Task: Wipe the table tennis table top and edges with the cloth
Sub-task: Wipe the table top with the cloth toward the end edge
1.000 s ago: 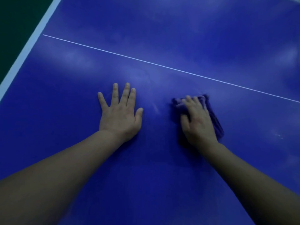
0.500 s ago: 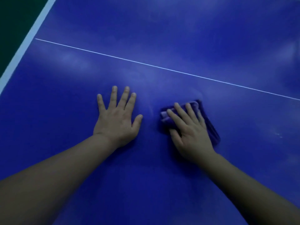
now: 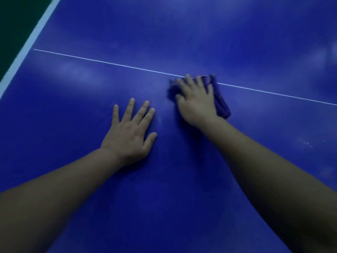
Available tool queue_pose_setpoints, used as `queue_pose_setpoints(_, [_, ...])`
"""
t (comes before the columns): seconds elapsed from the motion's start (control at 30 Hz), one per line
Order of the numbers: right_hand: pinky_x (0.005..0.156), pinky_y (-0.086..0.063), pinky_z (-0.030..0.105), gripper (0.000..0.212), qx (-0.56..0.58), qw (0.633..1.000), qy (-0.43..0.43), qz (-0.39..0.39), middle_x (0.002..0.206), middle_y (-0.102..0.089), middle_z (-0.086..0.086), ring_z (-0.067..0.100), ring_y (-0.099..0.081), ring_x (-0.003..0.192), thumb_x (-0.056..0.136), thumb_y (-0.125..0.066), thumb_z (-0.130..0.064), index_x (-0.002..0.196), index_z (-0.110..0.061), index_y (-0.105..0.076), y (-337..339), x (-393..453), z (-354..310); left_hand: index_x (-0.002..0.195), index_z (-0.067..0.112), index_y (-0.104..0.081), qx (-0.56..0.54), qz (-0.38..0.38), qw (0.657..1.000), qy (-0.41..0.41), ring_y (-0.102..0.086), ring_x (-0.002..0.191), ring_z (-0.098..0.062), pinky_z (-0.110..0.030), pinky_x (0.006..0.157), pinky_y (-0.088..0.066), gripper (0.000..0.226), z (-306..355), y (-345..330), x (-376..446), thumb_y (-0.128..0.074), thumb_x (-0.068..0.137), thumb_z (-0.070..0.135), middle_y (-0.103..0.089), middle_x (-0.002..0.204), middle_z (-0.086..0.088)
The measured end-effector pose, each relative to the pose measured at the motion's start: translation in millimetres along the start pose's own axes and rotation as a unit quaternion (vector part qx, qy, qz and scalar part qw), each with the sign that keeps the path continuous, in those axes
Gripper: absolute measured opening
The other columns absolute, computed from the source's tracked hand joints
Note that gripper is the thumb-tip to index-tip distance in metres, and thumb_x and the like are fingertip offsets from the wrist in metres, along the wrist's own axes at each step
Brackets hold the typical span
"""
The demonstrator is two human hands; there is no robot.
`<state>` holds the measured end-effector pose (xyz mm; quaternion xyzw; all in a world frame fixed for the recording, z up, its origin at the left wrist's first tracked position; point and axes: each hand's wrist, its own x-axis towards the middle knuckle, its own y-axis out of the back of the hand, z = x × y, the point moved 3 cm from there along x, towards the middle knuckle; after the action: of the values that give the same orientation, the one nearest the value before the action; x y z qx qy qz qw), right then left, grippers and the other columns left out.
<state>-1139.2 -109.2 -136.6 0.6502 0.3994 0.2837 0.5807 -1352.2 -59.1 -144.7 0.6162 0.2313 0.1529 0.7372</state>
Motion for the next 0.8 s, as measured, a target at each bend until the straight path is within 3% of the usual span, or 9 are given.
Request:
queue_pose_setpoints(0.1, [0.119, -0.018, 0.057, 0.059, -0.013, 0.991, 0.129, -0.01, 0.159, -0.037, 0.0, 0.031, -0.027, 0.149, 0.092, -0.037, -0.044, 0.149, -0.029, -0.045, -5, -87, -3, 0.158, 0.019, -0.018, -0.002, 0.006, 1.0, 0.008, 0.002, 0.152, -0.031, -0.065, 0.117, -0.002, 0.079, 3, -2, 0, -0.014, 0.091, 0.06, -0.007, 0.166, 0.0])
queue_pose_setpoints(0.17, [0.12, -0.02, 0.055, 0.058, -0.005, 0.991, 0.13, -0.016, 0.158, -0.039, -0.001, 0.03, -0.029, 0.149, 0.091, -0.041, -0.044, 0.147, -0.03, -0.048, -6, -135, 30, 0.158, 0.017, -0.014, -0.008, 0.003, 1.0, 0.021, 0.006, 0.152, -0.031, -0.063, 0.118, 0.001, 0.08, 10, -3, -3, -0.013, 0.091, 0.06, -0.003, 0.166, 0.0])
queue_pose_setpoints(0.3, [0.119, -0.018, 0.057, 0.064, -0.011, 1.0, -0.024, 0.013, 0.159, -0.037, 0.007, 0.037, -0.029, 0.147, 0.089, -0.034, -0.049, 0.148, -0.026, -0.047, 7, -120, 101, 0.158, 0.016, -0.004, -0.017, -0.008, 0.999, 0.043, 0.016, 0.151, -0.029, -0.061, 0.118, 0.007, 0.082, 26, -5, -12, -0.006, 0.09, 0.061, 0.008, 0.166, -0.001])
queue_pose_setpoints(0.4, [0.121, -0.005, 0.057, 0.061, 0.016, 0.982, -0.19, 0.016, 0.166, -0.018, 0.005, 0.034, -0.01, 0.152, 0.096, -0.032, -0.045, 0.155, -0.029, -0.031, 17, -57, 116, 0.158, 0.017, 0.003, -0.01, -0.019, 0.999, 0.045, 0.021, 0.15, -0.029, -0.061, 0.118, 0.008, 0.082, 35, -6, -16, -0.002, 0.089, 0.061, 0.014, 0.165, -0.001])
queue_pose_setpoints(0.47, [0.12, -0.002, 0.061, 0.06, 0.033, 0.97, -0.239, 0.017, 0.167, -0.013, 0.003, 0.032, -0.004, 0.153, 0.099, -0.031, -0.041, 0.157, -0.029, -0.024, 23, -17, 108, 0.157, 0.018, 0.005, -0.005, -0.022, 0.999, 0.045, 0.021, 0.149, -0.029, -0.061, 0.118, 0.008, 0.081, 40, -6, -17, 0.0, 0.088, 0.061, 0.015, 0.165, -0.001])
queue_pose_setpoints(0.53, [0.119, -0.004, 0.062, 0.059, 0.007, 0.982, -0.186, 0.012, 0.166, -0.016, 0.001, 0.03, -0.007, 0.153, 0.098, -0.031, -0.042, 0.156, -0.03, -0.024, 20, 3, 79, 0.157, 0.018, 0.004, -0.006, -0.017, 0.999, 0.047, 0.02, 0.15, -0.029, -0.061, 0.118, 0.007, 0.081, 41, -7, -18, 0.0, 0.088, 0.06, 0.014, 0.165, -0.001])
queue_pose_setpoints(0.67, [0.119, -0.012, 0.058, 0.062, -0.031, 0.996, 0.082, -0.02, 0.163, -0.029, -0.002, 0.029, -0.019, 0.151, 0.093, -0.029, -0.052, 0.152, -0.034, -0.036, 2, -58, 19, 0.158, 0.016, -0.008, -0.008, -0.003, 0.999, 0.042, 0.01, 0.152, -0.031, -0.063, 0.118, 0.002, 0.081, 52, -10, -23, -0.008, 0.09, 0.06, 0.002, 0.166, -0.003])
queue_pose_setpoints(0.8, [0.121, -0.014, 0.051, 0.06, -0.04, 0.977, 0.203, -0.052, 0.161, -0.033, -0.002, 0.027, -0.023, 0.151, 0.093, -0.04, -0.052, 0.15, -0.032, -0.043, 2, -161, 62, 0.157, 0.014, -0.017, -0.013, 0.003, 1.0, 0.025, 0.002, 0.152, -0.032, -0.064, 0.118, -0.004, 0.077, 66, -16, -38, -0.016, 0.093, 0.058, -0.007, 0.166, -0.005])
